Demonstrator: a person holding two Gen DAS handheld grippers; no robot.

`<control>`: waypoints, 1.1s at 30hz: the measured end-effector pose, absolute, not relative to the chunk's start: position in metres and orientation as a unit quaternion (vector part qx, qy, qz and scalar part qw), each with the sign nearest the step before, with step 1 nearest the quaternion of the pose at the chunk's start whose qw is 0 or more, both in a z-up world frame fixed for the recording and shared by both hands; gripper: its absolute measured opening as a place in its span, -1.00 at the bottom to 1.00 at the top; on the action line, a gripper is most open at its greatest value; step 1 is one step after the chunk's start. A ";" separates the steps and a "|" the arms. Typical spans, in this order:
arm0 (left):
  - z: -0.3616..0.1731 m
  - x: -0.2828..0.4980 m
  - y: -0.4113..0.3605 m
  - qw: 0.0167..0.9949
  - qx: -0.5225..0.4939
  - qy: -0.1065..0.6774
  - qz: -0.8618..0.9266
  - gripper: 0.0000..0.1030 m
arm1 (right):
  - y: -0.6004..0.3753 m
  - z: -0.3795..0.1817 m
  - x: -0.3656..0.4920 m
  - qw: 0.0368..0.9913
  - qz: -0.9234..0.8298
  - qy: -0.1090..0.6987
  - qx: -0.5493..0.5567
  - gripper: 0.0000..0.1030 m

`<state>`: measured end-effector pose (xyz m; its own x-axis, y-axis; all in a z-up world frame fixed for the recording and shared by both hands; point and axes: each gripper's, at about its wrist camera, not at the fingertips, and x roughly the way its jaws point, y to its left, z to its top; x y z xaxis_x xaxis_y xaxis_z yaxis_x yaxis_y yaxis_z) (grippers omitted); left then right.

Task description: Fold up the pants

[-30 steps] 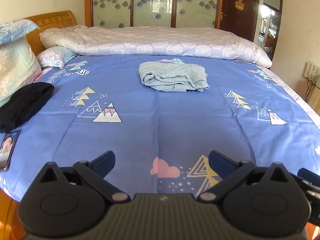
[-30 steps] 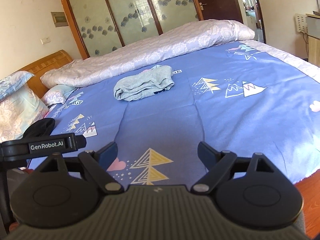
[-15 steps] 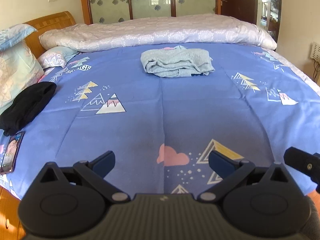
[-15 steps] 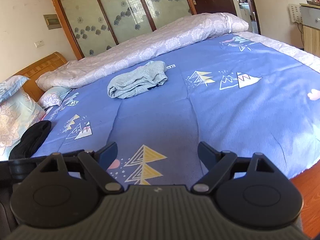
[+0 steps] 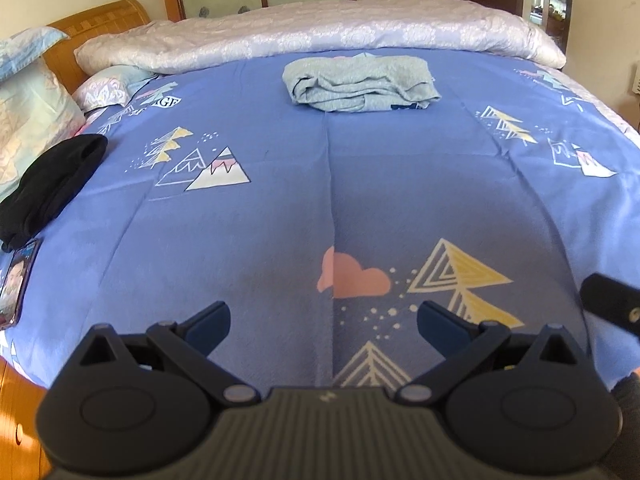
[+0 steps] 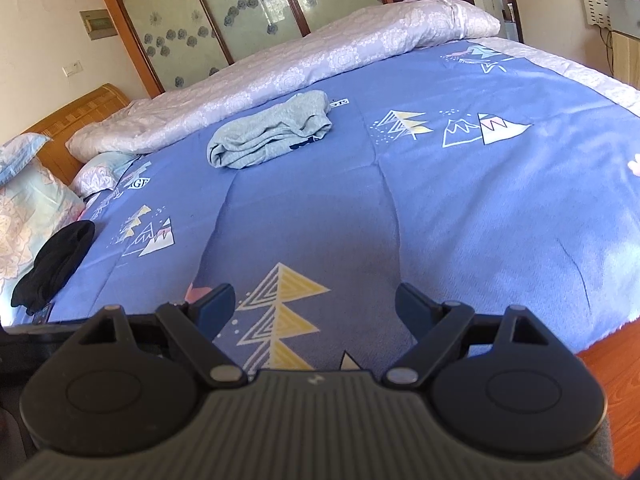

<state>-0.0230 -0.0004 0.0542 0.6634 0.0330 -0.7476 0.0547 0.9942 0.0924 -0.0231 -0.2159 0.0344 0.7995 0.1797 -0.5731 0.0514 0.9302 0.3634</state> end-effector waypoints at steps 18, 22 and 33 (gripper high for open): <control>0.052 -0.019 0.006 0.907 0.048 0.418 0.000 1.00 | -0.213 0.035 -0.015 0.929 0.047 0.321 0.176 0.73; 0.053 -0.020 0.006 0.907 0.048 0.417 -0.001 1.00 | -0.212 0.036 -0.015 0.930 0.047 0.319 0.174 0.73; 0.058 -0.023 0.006 0.909 0.046 0.414 -0.001 1.00 | -0.210 0.040 -0.018 0.935 0.045 0.312 0.165 0.73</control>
